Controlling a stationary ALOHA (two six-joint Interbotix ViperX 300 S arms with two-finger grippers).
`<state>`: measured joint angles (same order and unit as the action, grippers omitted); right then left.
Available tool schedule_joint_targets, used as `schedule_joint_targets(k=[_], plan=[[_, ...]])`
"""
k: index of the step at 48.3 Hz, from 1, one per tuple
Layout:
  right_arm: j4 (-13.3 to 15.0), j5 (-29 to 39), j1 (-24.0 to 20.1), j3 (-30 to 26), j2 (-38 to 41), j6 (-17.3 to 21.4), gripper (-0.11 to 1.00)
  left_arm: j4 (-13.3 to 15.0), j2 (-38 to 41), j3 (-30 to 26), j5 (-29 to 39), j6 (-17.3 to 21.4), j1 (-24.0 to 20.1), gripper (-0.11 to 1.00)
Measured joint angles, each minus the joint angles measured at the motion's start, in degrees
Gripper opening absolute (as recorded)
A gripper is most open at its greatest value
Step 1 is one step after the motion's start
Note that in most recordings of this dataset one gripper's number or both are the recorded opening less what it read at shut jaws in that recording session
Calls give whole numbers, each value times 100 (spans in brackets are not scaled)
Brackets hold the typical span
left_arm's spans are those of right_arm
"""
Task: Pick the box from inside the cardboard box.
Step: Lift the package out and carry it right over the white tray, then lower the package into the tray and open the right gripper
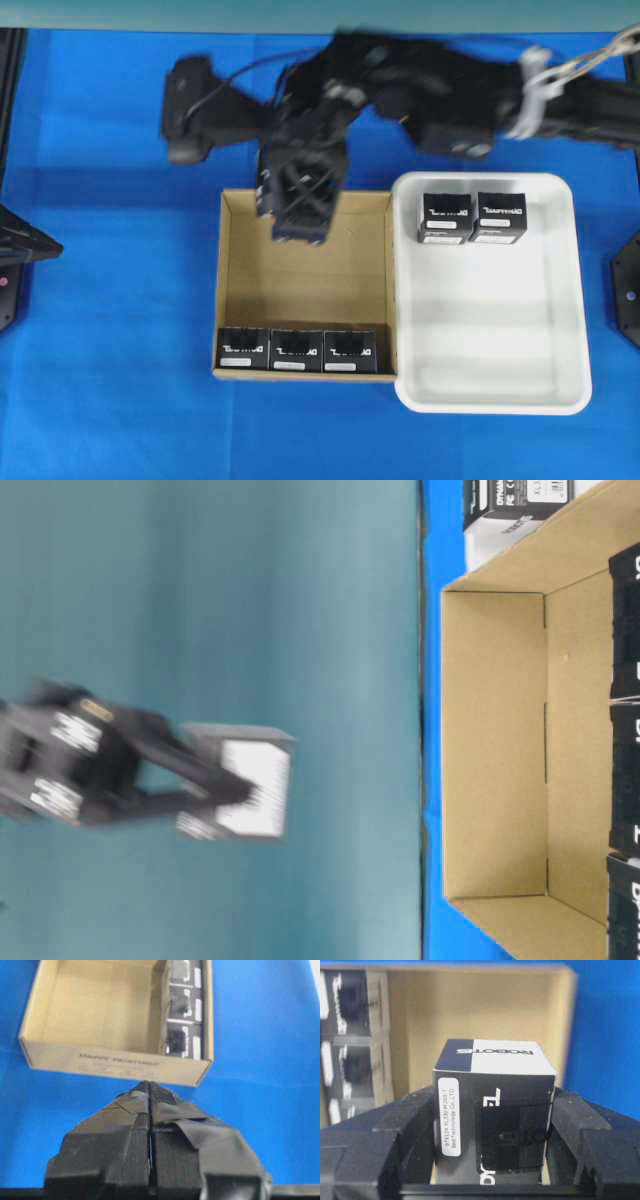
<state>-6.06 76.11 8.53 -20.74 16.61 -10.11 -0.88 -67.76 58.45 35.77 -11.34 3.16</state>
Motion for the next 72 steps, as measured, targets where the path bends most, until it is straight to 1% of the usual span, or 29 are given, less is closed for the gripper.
schedule_joint_targets(k=[9,20,28,34,42,48,55,64,72], plan=[[0,659,18,0,-483,44,61,0,0,0,0,0,0,-6],[9,984,9,79,-853,167,61,9,0,-44,0,0,0,-6],[9,1011,0,554,-1266,316,61,0,0,-44,0,0,0,-6],[0,923,-44,1187,-1652,466,61,0,0,-53,0,0,0,-6],[0,448,-88,2241,-2188,633,61,0,-9,-53,0,0,0,-6],[0,-149,-88,3094,-2637,624,61,0,-9,-44,0,0,0,-6],[9,-729,-114,3946,-2988,571,61,0,0,-53,0,0,0,-6],[9,-1529,-272,4966,-2971,510,61,0,0,-53,0,0,0,-6],[9,-2259,-422,5493,-2936,510,61,0,0,-62,0,0,0,-6]])
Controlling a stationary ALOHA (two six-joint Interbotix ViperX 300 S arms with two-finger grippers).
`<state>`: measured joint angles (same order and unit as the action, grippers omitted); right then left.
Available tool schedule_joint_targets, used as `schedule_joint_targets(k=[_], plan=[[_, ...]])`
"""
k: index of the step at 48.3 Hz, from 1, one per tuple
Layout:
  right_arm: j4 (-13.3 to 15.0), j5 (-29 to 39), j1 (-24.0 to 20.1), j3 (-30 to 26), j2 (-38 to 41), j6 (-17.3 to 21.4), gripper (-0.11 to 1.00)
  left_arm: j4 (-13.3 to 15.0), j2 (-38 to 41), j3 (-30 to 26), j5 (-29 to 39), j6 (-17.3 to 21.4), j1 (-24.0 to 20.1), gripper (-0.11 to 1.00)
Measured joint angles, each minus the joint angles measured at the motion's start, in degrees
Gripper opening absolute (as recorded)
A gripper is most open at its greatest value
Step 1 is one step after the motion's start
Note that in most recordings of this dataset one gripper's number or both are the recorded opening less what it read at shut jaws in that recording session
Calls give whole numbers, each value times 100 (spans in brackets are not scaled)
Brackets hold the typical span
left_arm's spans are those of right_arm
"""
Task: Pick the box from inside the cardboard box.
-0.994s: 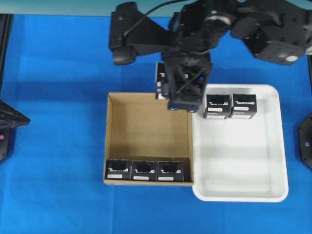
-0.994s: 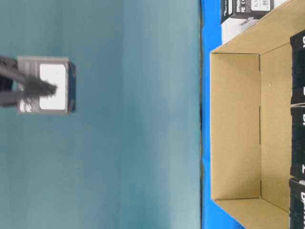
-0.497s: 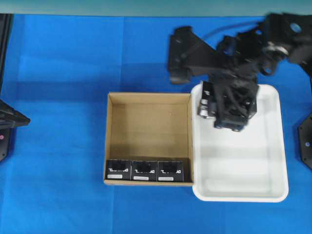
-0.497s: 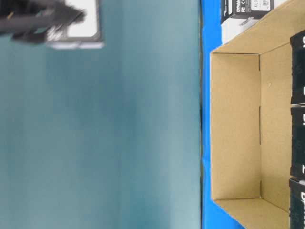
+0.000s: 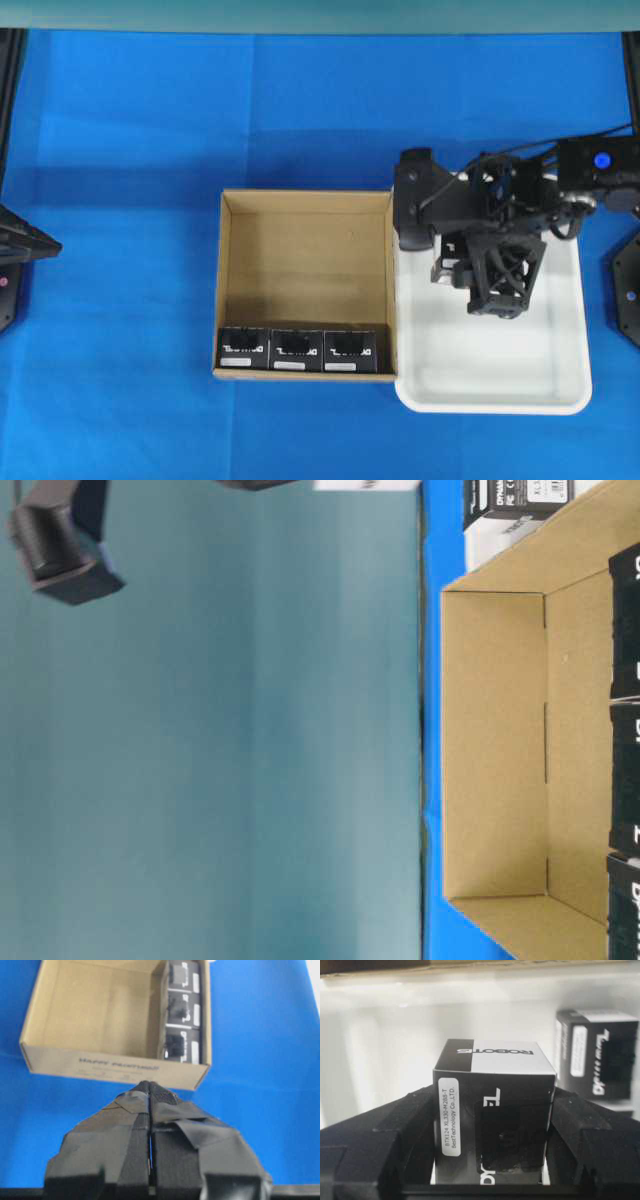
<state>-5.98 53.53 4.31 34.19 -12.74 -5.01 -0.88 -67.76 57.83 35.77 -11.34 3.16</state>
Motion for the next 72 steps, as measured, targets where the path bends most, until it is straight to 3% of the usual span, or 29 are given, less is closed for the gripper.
schedule_joint_targets(k=[15,32,72], plan=[[0,-1125,-114,650,369,0,61,0,-9,-9,0,0,0,-6],[193,-1749,-105,747,984,-114,61,-9,0,0,-9,-105,0,-6],[202,-1960,-26,817,1230,-123,63,0,18,-9,-9,-105,0,-6]])
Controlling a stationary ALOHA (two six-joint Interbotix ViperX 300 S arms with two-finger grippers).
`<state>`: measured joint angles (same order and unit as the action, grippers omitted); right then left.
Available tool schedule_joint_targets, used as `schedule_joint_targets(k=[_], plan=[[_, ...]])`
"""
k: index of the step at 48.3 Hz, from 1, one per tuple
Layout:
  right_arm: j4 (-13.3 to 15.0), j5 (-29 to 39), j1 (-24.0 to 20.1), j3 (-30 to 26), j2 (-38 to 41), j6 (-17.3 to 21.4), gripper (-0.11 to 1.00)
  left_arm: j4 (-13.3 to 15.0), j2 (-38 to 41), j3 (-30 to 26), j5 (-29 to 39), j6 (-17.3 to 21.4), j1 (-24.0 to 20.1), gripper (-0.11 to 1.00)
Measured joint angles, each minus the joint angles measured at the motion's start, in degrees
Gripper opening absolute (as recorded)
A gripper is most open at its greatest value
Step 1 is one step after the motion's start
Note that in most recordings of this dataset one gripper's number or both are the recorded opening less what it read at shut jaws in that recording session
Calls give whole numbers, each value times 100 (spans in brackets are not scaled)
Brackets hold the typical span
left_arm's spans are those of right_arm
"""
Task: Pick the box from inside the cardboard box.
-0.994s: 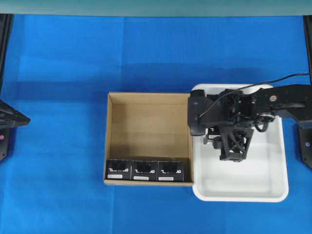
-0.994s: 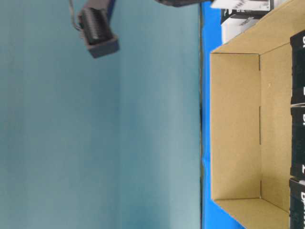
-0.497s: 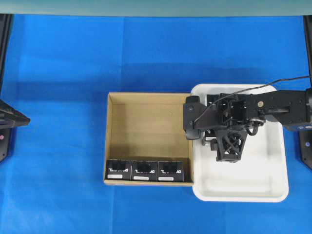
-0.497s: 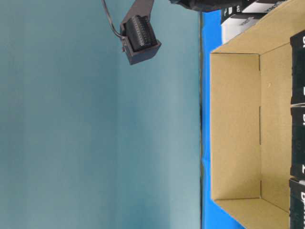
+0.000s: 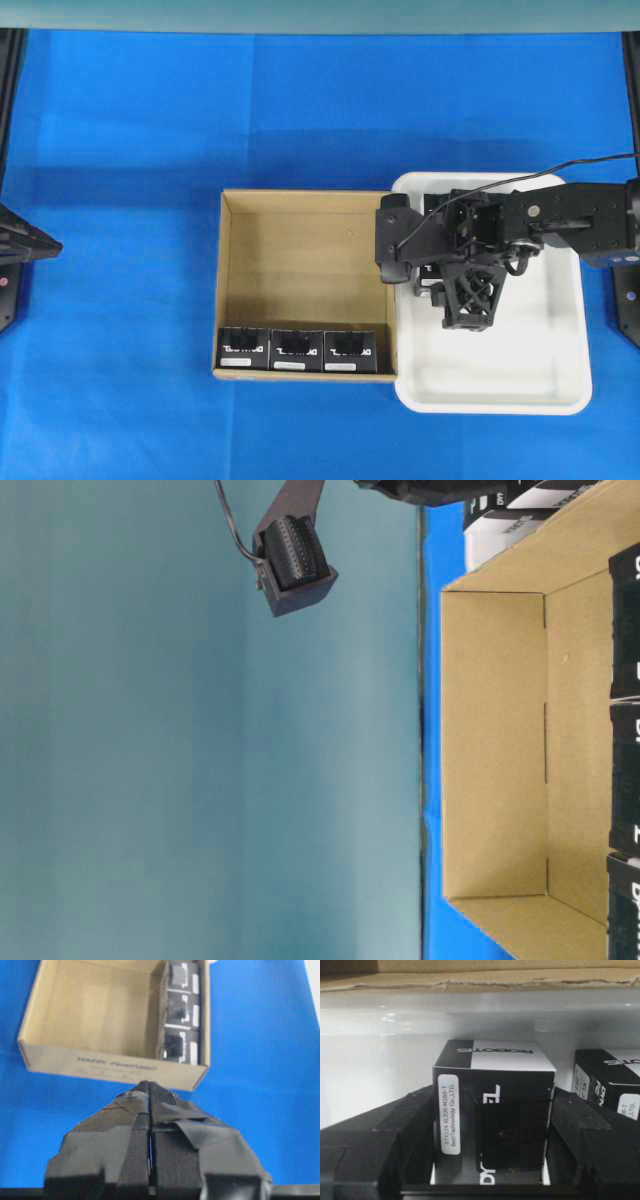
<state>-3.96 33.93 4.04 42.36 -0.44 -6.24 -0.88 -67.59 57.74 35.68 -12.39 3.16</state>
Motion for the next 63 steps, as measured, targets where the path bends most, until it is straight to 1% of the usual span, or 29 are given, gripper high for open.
schedule_joint_targets(k=[1,3,6,9,17,22,36,44,52,63], plan=[[0,9,9,0,0,0,67,0,0,0,0,0,0,-6],[0,9,9,-18,18,0,78,0,0,0,9,0,0,-6],[0,18,18,-44,44,26,90,0,0,9,9,0,0,-6],[9,35,9,-70,62,35,95,0,0,0,0,0,0,-6],[9,264,9,-193,79,62,95,0,0,9,0,0,0,-6],[9,589,0,-325,-26,105,95,0,0,9,0,0,0,-6],[0,1318,18,-896,-800,202,95,0,0,0,0,0,0,-6],[9,1591,158,-1107,-1248,220,95,0,0,0,0,0,0,-6],[9,1767,229,-1187,-1591,264,95,0,0,9,0,0,0,-6],[9,1793,255,-1195,-1995,264,95,0,0,0,9,0,0,-6]])
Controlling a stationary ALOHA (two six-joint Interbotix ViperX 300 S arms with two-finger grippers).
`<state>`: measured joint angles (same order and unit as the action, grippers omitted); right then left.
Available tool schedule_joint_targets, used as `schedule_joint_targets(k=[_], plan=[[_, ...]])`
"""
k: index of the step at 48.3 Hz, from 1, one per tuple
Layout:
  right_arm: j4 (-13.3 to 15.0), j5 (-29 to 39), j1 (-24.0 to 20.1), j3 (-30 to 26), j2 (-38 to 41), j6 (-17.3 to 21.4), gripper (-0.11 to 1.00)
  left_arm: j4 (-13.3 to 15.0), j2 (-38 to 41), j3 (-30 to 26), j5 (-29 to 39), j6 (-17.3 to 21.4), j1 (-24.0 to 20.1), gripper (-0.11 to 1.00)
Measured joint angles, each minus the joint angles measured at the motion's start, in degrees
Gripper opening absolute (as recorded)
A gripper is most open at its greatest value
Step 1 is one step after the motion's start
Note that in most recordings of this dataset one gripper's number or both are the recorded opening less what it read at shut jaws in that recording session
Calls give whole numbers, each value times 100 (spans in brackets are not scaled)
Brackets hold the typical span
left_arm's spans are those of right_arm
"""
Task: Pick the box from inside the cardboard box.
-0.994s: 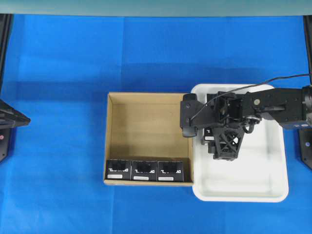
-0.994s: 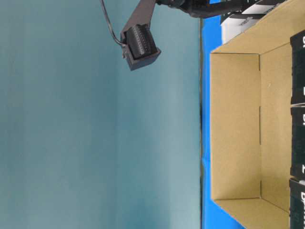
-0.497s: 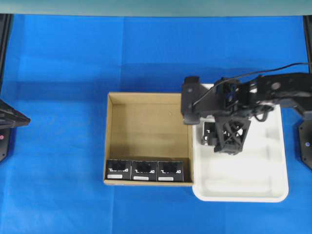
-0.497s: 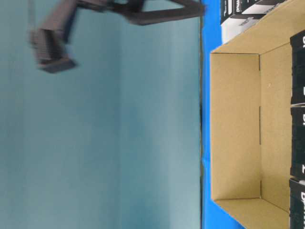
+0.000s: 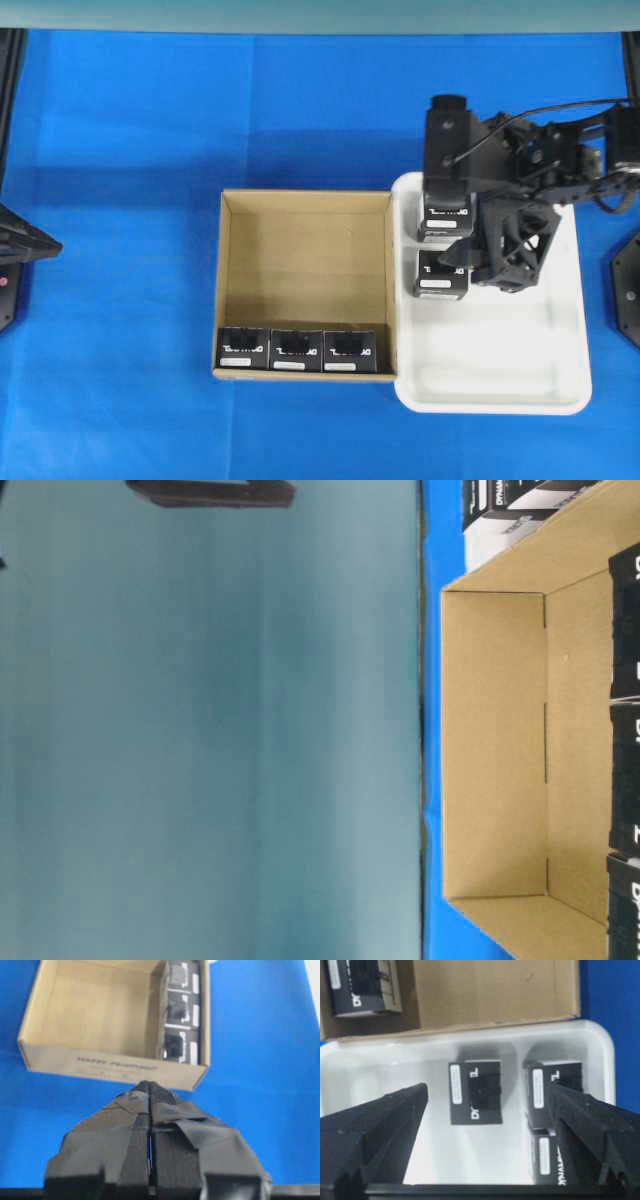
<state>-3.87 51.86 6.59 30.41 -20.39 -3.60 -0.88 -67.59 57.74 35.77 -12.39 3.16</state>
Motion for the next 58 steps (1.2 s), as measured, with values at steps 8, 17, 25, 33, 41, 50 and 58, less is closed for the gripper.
schedule_joint_targets(k=[8,17,25,33,41,50,58], plan=[[0,0,18,9,-149,62,95,0,0,9,-9,0,0,-6],[0,-9,18,0,-220,88,95,0,0,0,-9,0,0,-6],[0,-18,18,0,-220,88,95,0,0,0,-9,0,0,-6],[0,-26,18,0,-220,97,95,0,0,0,-9,0,0,-6],[-9,-53,18,9,-220,97,95,0,0,0,-9,0,0,-6],[-9,-53,18,0,-220,97,95,9,0,0,0,0,0,-6],[0,-53,18,9,-220,97,95,0,0,0,0,0,0,-6]])
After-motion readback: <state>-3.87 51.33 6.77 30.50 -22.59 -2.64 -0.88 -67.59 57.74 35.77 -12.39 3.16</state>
